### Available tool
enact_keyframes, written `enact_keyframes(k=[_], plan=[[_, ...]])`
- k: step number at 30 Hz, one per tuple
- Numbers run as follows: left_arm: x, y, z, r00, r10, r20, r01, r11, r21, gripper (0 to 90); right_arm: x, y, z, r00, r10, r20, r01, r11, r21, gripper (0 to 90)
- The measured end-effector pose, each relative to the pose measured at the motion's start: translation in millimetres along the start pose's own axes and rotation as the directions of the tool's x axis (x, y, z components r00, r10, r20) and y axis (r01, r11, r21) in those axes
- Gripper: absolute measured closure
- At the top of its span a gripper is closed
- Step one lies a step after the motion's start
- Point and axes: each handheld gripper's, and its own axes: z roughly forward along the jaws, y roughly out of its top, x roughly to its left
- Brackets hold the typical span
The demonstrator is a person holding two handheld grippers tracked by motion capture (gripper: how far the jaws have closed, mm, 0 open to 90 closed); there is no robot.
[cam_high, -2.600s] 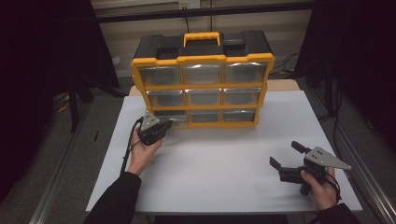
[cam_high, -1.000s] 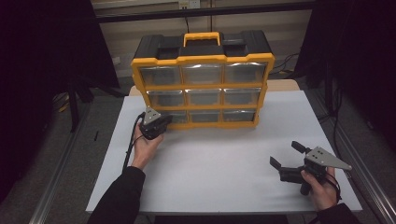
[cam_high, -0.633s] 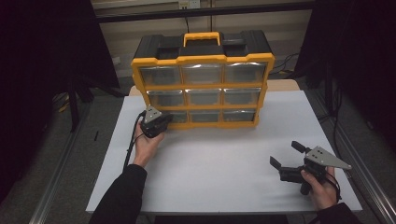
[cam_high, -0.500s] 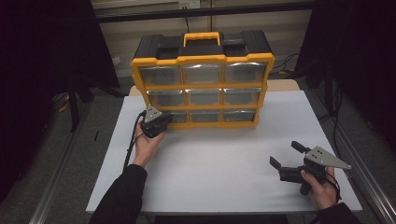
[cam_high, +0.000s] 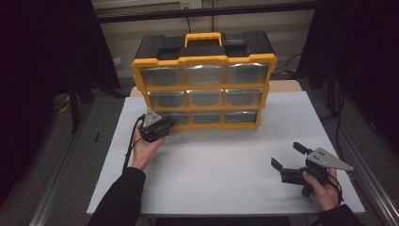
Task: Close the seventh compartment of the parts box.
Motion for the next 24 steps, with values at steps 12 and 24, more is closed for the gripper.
enact_keyframes(k=[12,24], plan=[[-2.5,-1.1,-18.8,0.9993,-0.034,-0.016,0.034,0.9989,-0.033,34.9,0.6,0.0,-0.2,1.0,0.0,-0.002,0.0,1.0,0.001,0.0],[-9.0,-0.8,-34.4,0.9986,-0.05,-0.018,0.049,0.9972,-0.056,5.5,0.4,0.1,-0.6,1.0,-0.001,-0.001,0.001,1.0,0.002,0.0]])
